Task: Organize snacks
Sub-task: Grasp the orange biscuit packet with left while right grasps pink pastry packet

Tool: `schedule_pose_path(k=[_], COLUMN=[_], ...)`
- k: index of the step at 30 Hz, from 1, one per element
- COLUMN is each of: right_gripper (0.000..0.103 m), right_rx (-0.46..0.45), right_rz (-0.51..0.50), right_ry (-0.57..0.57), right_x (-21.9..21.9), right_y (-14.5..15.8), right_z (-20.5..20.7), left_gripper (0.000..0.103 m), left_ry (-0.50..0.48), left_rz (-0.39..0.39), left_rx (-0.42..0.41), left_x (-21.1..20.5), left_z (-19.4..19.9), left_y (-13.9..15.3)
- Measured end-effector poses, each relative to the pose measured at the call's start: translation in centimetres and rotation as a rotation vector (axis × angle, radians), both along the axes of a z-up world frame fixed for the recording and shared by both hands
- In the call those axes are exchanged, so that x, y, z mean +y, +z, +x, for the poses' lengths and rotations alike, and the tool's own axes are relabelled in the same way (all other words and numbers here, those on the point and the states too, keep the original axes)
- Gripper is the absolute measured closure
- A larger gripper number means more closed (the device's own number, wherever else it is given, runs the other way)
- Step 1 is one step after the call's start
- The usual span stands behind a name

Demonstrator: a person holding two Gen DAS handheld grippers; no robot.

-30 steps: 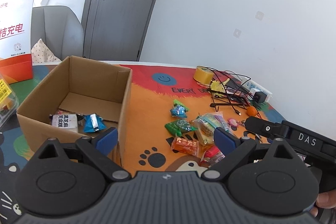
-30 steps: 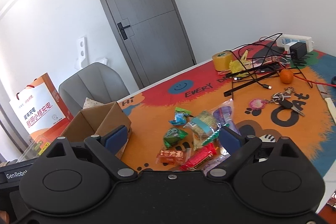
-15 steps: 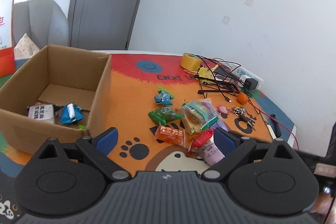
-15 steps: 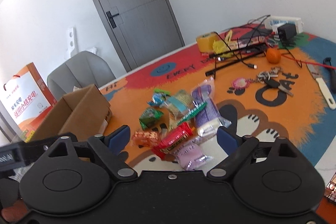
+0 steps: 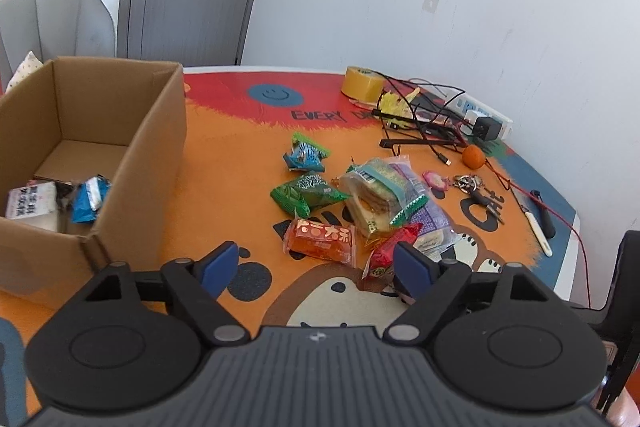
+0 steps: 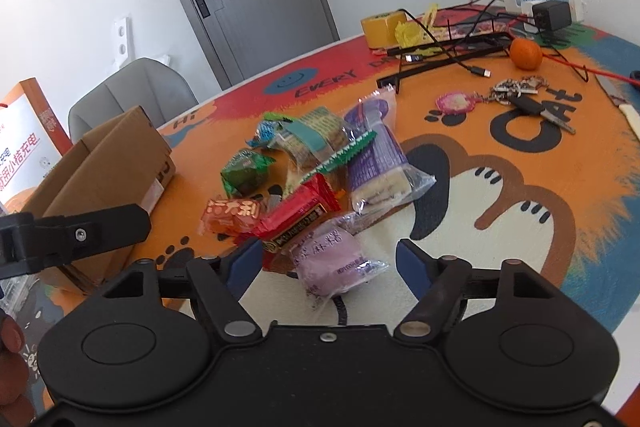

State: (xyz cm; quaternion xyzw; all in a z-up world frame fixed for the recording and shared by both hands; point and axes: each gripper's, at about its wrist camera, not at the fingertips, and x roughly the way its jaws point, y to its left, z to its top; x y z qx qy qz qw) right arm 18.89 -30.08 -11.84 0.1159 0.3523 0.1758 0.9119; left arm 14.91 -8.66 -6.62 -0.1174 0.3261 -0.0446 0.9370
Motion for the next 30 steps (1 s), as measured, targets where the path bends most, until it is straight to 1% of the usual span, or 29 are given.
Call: schedule_pose_path(k=[3,4,5,9,12,18,23,26,29,30], right_gripper=[0.040,0.047,0.057,0.066,0.067,0.068,0.068,0.068,0.067,0.067], right_rx=[-0.026,-0.032,-0.036,-0.026,-0.018,-0.020,-0.022,-0.027,-0.034,-0.038], right_rz=[-0.021,-0.029,-0.029,0.011,0.035,0.042,0.048,0.049,0.040,0.035], right_ry=[-0.006,-0.007,-0.001,0.000,-0.018,-0.050,-0.066,-0.066,-0.072,-0.074], right_x=[0.1,0.1,0.0,-1.3,-2.2,-3.4,-4.1,-4.1,-3.9,-3.8], right_y=[-0.1,-0.2,-0.3,-0.3,-0.5,-0.6,-0.8,-0.9,-0.9,-0.9], right_z=[0.2,0.2,0.2,0.3,0.5,0.6,0.9,0.9,0.9,0.9], left_gripper=[0.019,0.019,0.019,0.019,0.019,0.019,0.018,0.018,0.018,0.020], left_ry=[-0.006,-0.005,-0.007,0.002,-0.001,-0.010,-0.010,-0.009,-0.005,-0.002], left_rz=[0.010,0.011,0.013,0.021,0.017,0.030,0.039,0.023,0.028,0.022], left_rx=[0.021,0.030,0.035,0.069,0.073,0.080,0.107,0.103,0.089,0.087], left_x=[-0.3,-0.4,-0.5,-0.7,-1.0,-1.9,-2.2,-2.3,-2.4,-2.3], left_z=[0.9,1.2,1.6,3.0,3.6,5.0,6.4,6.8,6.7,6.7], left_y=[-0.7,-0.9,-1.2,-2.2,-2.5,-2.9,-3.8,-4.1,-4.2,-4.2])
